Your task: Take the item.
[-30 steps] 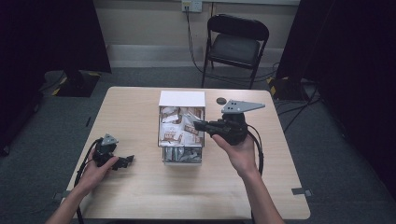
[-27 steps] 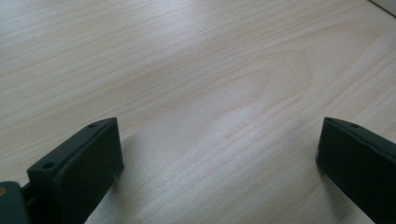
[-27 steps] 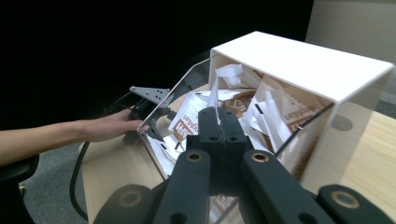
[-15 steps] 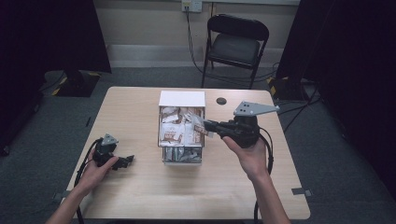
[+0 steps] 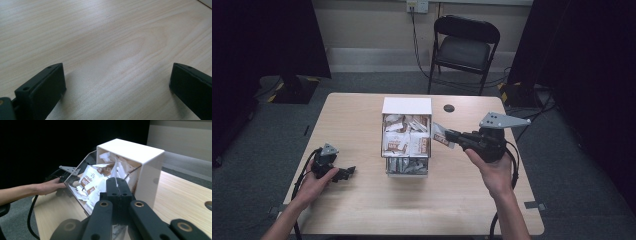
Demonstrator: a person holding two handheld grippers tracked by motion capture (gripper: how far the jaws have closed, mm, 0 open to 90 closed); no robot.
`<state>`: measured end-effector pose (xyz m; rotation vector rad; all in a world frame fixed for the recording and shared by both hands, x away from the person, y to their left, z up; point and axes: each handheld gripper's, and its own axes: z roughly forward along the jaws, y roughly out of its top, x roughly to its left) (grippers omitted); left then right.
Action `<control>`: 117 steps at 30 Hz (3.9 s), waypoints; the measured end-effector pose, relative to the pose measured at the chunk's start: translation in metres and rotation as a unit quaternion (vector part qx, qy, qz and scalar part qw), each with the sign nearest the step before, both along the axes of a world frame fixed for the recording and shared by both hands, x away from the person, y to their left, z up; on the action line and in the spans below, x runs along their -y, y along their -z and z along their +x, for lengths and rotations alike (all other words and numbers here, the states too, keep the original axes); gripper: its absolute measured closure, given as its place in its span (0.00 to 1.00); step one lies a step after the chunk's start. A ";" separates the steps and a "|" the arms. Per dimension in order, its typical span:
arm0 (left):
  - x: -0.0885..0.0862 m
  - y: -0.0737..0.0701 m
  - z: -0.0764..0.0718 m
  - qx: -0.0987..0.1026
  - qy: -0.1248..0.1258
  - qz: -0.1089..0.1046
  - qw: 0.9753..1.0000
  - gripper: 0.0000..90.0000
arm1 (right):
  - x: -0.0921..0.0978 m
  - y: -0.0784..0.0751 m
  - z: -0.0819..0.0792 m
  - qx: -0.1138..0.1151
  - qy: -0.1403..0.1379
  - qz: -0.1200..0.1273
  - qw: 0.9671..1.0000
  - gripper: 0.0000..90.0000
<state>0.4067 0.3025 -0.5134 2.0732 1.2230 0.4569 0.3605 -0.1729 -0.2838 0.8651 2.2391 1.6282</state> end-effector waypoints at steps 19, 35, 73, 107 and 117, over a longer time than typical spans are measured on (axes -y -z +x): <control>0.000 0.000 0.000 0.001 0.001 0.004 1.000 0.00 | 0.032 0.021 0.000 -0.016 0.042 -0.009 0.999 1.00; 0.000 0.000 0.000 0.001 0.001 0.004 1.000 0.00 | 0.038 0.051 0.013 -0.053 0.063 -0.033 0.996 1.00; -0.001 -0.001 -0.001 0.000 0.002 0.007 1.000 0.00 | 0.017 0.139 0.052 -0.131 0.053 -0.085 0.986 1.00; -0.001 -0.001 -0.001 0.000 0.002 0.007 1.000 0.00 | 0.002 0.200 0.071 -0.180 0.059 -0.119 0.975 0.99; 0.000 0.000 -0.001 0.001 0.001 0.006 1.000 0.00 | 0.005 0.202 0.073 -0.185 0.074 -0.120 0.973 0.91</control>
